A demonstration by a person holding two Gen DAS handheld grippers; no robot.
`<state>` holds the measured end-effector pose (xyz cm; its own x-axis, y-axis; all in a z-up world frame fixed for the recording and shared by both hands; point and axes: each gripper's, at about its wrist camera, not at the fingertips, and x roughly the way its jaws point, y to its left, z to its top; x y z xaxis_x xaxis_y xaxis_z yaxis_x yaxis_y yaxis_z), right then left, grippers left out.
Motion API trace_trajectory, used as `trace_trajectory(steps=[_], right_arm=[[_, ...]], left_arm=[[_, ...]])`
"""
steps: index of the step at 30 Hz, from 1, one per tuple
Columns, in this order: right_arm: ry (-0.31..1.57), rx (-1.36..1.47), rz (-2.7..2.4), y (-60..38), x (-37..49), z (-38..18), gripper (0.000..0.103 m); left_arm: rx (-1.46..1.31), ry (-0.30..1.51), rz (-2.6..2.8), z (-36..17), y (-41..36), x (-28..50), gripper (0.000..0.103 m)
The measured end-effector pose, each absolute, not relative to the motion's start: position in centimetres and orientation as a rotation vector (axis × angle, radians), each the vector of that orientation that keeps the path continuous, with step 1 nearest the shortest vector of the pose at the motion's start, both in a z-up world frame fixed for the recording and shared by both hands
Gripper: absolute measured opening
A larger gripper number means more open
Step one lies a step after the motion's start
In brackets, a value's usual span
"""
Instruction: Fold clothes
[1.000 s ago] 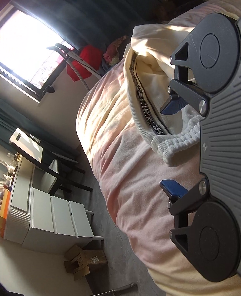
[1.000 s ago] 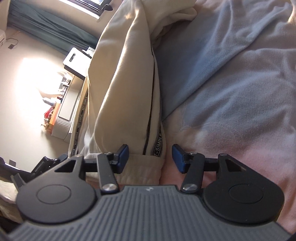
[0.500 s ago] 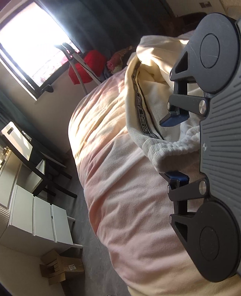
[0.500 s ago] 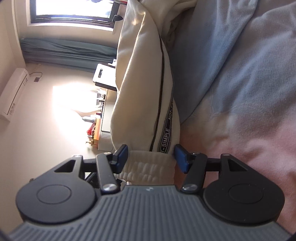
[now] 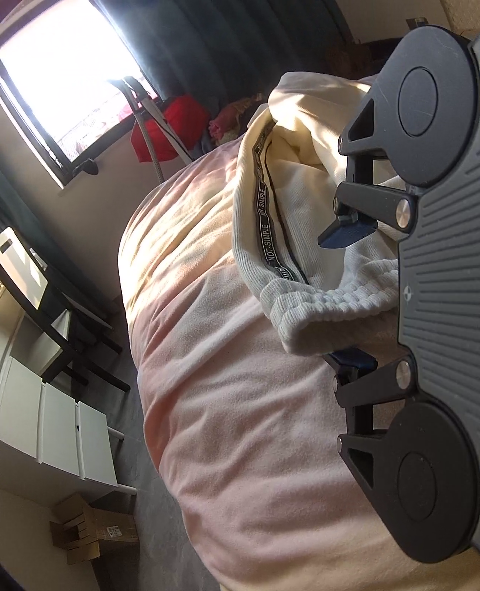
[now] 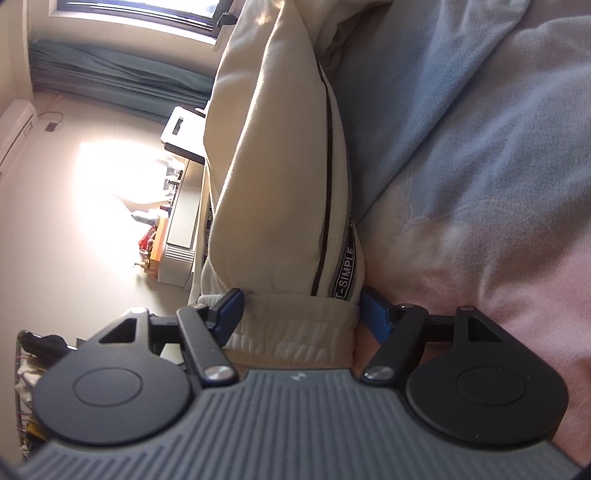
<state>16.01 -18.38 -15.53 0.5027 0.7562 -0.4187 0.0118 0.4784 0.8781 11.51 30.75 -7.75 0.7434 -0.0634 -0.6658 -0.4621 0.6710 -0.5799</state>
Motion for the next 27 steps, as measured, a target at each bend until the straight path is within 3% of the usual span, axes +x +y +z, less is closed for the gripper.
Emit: trace_trajectory(steps=[1,2,3,5,13,20,27], right_arm=[[0.942,0.956,0.547,-18.2,16.0,-15.4,0.064],[0.946,0.933,0.53,-18.0,16.0,-15.3,0.048],[0.95,0.91,0.511,-17.9,15.9,-15.2,0.039],[0.941,0.939,0.493,-18.2,15.3,-15.4,0.032],[0.817,0.92,0.61,-13.1,12.4,-11.5,0.029],[0.775,0.871,0.729,-2.0,15.4,-10.2,0.028],[0.896,0.978,0.781,6.3,21.8,-13.5,0.029]], left_arm=[[-0.807,0.701,0.259,-7.6,30.7,11.5,0.036],[-0.802,0.682,0.269,-7.3,30.7,11.3,0.028],[-0.807,0.654,0.273,-7.0,30.8,11.1,0.02],[-0.808,0.593,0.269,-6.2,30.9,10.8,0.019],[-0.607,0.442,0.286,-0.7,33.0,14.6,0.017],[-0.307,0.409,0.355,7.5,35.1,26.5,0.017],[-0.343,0.477,0.43,6.5,39.0,39.4,0.017]])
